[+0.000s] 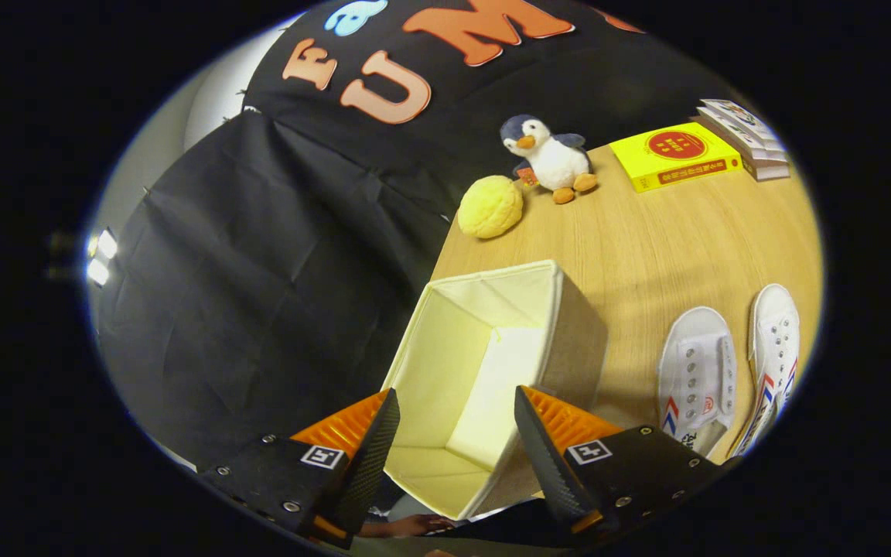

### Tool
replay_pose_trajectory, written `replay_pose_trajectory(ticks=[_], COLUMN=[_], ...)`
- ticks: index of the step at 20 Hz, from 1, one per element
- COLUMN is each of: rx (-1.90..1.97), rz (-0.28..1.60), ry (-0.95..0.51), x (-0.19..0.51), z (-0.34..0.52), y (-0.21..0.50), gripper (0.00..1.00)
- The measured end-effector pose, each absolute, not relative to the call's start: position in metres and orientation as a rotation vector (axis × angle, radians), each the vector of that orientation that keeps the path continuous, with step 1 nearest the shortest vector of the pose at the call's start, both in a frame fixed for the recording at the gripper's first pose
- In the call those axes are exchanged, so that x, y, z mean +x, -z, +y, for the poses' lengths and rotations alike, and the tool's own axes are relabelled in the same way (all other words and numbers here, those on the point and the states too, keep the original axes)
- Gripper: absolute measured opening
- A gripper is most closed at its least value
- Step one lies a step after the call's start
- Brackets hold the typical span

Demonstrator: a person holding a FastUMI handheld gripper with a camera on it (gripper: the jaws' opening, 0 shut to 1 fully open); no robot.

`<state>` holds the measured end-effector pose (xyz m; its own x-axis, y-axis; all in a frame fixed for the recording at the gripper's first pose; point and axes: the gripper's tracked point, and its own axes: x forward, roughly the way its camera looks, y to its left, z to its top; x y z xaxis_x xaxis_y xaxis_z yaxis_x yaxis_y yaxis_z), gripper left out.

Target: Open the storage box then place both shoes into the box .Put the left shoe in first, then the right shoe, with the right side of both shoes facing outward in a uniform manner.

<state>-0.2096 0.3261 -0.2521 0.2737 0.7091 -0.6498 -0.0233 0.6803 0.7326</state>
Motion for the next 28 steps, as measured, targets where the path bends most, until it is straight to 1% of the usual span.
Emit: replay_pose_trajectory(ticks=[2,4,7,11,15,17,20,21,22,25,27,28], rx=[0.634,0.601,0.451,0.285,0.22,0.168,0.073,0.064,0.053,-0.047,-0.094,-0.101], rz=[1.195,1.205,1.248,1.322,1.388,1.409,1.433,1.44,1.44,1.421,1.383,1.355], ry=[-0.495,-0.442,-0.372,-0.354,-0.382,-0.421,-0.408,-0.408,-0.418,-0.455,-0.477,-0.475], x=[-0.207,-0.208,-0.224,-0.257,-0.277,-0.282,-0.283,-0.284,-0.283,-0.283,-0.284,-0.283], z=[0.289,0.259,0.211,0.168,0.159,0.159,0.147,0.147,0.152,0.153,0.158,0.158], y=[0.265,0.281,0.316,0.347,0.368,0.374,0.391,0.393,0.397,0.408,0.413,0.415], gripper=[0.92,0.92,0.92,0.92,0.88,0.84,0.75,0.74,0.7,0.64,0.53,0.42])
